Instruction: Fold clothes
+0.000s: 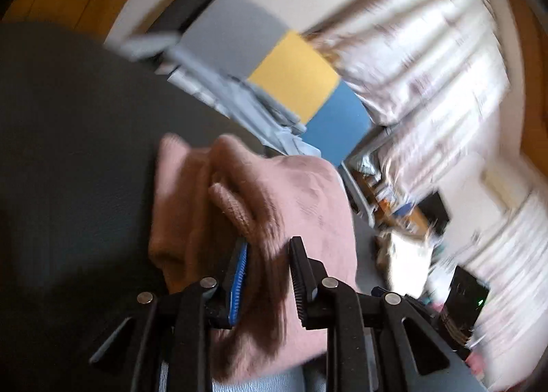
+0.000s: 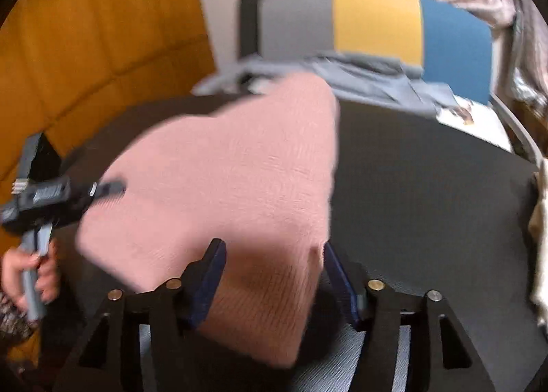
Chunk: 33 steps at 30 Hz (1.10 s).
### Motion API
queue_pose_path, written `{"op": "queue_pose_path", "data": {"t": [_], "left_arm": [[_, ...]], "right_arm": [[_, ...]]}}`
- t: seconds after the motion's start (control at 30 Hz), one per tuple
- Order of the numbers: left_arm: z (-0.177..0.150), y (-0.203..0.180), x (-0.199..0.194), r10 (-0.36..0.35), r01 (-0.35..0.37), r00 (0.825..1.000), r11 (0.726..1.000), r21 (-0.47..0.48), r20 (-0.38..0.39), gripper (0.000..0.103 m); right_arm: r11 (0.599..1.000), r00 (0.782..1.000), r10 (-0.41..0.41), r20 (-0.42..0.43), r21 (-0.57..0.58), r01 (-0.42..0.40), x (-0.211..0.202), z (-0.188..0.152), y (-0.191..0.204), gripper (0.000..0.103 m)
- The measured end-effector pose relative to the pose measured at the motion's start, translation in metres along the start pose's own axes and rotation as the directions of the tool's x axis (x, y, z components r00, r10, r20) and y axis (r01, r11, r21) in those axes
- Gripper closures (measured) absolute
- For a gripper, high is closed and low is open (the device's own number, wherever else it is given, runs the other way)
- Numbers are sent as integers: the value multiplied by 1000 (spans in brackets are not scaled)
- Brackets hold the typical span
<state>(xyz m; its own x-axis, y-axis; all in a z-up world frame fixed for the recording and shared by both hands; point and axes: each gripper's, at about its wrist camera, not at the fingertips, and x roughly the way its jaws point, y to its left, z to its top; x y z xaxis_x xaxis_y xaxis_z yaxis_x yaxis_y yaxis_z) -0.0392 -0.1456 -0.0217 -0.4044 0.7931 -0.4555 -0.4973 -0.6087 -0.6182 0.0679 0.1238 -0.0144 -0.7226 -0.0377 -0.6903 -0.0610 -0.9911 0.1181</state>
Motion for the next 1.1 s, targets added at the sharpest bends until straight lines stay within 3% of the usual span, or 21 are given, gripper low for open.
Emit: {"op": "queue_pose_path", "data": {"t": [0.07, 0.13, 0.23, 0.27, 0.33, 0.37, 0.4, 0.47, 0.57, 0.6, 0.67, 0.7, 0.8, 0.87, 0.93, 1.03, 1.1], "left_arm": [[-11, -23, 9, 73, -67, 996, 988, 140, -44, 79], [-23, -39, 30, 183, -152, 979, 947, 283, -89, 77], [-24, -3, 42, 320, -295, 941, 935, 197, -113, 75], [-19, 16, 31, 255, -250, 961, 967, 57, -104, 75], [-14, 51, 6, 198, -207, 977, 968, -145, -72, 75], [-11, 61, -4, 215, -221, 975, 959, -179, -56, 78], [-6, 67, -18, 276, -275, 961, 942, -193, -23, 81], [0, 70, -37, 297, -284, 954, 939, -193, 45, 80], [15, 39, -40, 212, -201, 969, 975, -97, 123, 80], [20, 26, -38, 177, -171, 975, 984, -52, 138, 80], [25, -15, -5, 77, -83, 994, 993, 84, 71, 80], [28, -30, 12, 66, -71, 997, 987, 141, 39, 80], [28, -70, 74, 141, -118, 989, 936, 331, -48, 80], [28, -66, 110, 301, -247, 950, 886, 391, -81, 80], [28, -39, 112, 397, -351, 914, 878, 326, -85, 76], [28, 12, 88, 401, -390, 915, 906, 163, -42, 78], [21, 27, 74, 400, -397, 916, 912, 104, -15, 80]], "right_arm": [[995, 999, 24, -21, -97, -26, 0, -13, 18, 50], [979, 997, 43, -67, -198, -56, 11, -23, 38, 51], [949, 995, -24, -94, -315, -7, 42, -31, 70, 49], [938, 996, -39, -83, -347, 8, 49, -31, 78, 49], [923, 997, -35, -74, -385, 4, 51, -32, 83, 49], [929, 997, -10, -77, -369, -19, 49, -31, 79, 48], [937, 996, 35, -87, -344, -63, 47, -30, 74, 47], [947, 990, 103, -98, -295, -127, 39, -24, 65, 46], [957, 986, 168, 9, -243, -161, 17, -2, 50, 45], [963, 987, 152, 50, -231, -137, 10, 8, 47, 45], [978, 992, 74, 107, -200, -51, 15, 33, 32, 45], [983, 993, 32, 115, -183, -10, 20, 35, 29, 45], [992, 996, -14, 92, -120, 26, 56, 68, 10, 48], [993, 998, -15, 66, -119, 23, 78, 88, 8, 50], [986, 999, -21, 40, -167, 27, 105, 106, 19, 50], [968, 999, -45, -16, -248, 40, 144, 118, 43, 48], [951, 996, -69, -57, -305, 49, 171, 121, 61, 47]]}}
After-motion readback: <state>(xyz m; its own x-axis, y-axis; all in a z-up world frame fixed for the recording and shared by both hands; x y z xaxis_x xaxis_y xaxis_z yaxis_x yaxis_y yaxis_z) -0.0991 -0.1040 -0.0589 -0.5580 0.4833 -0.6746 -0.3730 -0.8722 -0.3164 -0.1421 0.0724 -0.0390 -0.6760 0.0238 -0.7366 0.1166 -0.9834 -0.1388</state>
